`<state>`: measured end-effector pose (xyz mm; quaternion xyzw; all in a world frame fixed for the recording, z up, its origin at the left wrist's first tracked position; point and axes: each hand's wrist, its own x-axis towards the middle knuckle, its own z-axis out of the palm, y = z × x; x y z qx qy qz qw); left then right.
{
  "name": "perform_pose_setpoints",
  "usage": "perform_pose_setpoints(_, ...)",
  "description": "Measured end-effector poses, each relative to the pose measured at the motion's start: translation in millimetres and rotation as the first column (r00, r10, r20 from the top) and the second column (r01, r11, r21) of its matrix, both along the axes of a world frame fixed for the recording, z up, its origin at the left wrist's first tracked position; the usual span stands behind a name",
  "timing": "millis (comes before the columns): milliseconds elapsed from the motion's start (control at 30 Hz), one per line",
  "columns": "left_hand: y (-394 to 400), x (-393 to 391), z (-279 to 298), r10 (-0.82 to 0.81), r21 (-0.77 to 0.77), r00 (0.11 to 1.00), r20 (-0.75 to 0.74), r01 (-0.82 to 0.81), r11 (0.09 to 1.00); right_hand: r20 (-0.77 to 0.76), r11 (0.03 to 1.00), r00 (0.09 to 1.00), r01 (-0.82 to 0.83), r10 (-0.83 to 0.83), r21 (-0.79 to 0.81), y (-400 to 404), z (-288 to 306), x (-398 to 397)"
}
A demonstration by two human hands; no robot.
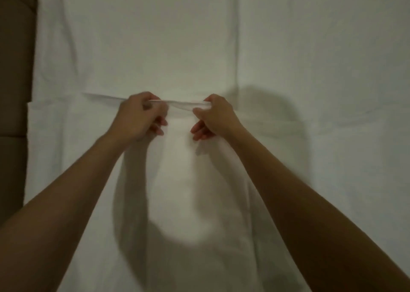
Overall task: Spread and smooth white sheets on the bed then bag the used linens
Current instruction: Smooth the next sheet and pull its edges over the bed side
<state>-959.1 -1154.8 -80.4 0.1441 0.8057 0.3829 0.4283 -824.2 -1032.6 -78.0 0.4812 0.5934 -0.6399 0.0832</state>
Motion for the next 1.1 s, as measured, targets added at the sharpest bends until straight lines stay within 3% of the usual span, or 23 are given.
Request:
perform_pose_setpoints(167,48.7,70.4,-1.1,-0.209,0.041,0.978,-0.005,0.209,0.977,0.146,0.997,0.986,-0.074,0.076,-0.022,53.4,10.8,80.3)
perform_pose_setpoints(367,89.0,121.8,6.0,-0.255,0.075,0.966,0.050,0.251,0.965,0.291,0.987,0.943,-0.157,0.163,-0.042,113.0,27.9,182.3)
perform_pose_setpoints(567,100.9,137.4,2.8,-0.370,-0.071,0.928,0.052,0.373,0.925,0.384,0.981,0.903,-0.187,0.192,-0.051,157.9,29.6,232.9)
perform_pose_setpoints(700,107.3,138.0,9.3,-0.183,-0.005,0.978,0.101,0.185,0.983,0.332,0.994,0.937,-0.110,0.111,-0.024,179.1,27.1,238.6)
perform_pose_setpoints(800,122.8,138.8,14.4,-0.018,0.063,0.980,0.200,0.006,0.998,0.176,0.992,0.977,0.122,-0.123,0.015,197.1,25.2,234.1)
perform_pose_setpoints(900,138.5,138.7,5.5,0.171,0.035,0.969,0.180,-0.180,0.983,0.013,0.964,0.970,0.238,-0.241,0.120,208.5,14.2,227.6)
perform_pose_setpoints(1000,149.9,144.1,-6.2,0.283,-0.011,0.956,0.077,-0.283,0.959,0.027,0.956,0.981,0.181,-0.192,0.231,208.1,-1.2,223.1)
perform_pose_setpoints(1100,154.9,153.4,-12.0,0.371,0.068,0.928,0.029,-0.372,0.926,0.111,0.955,0.989,0.065,-0.101,0.288,210.8,-11.3,227.5)
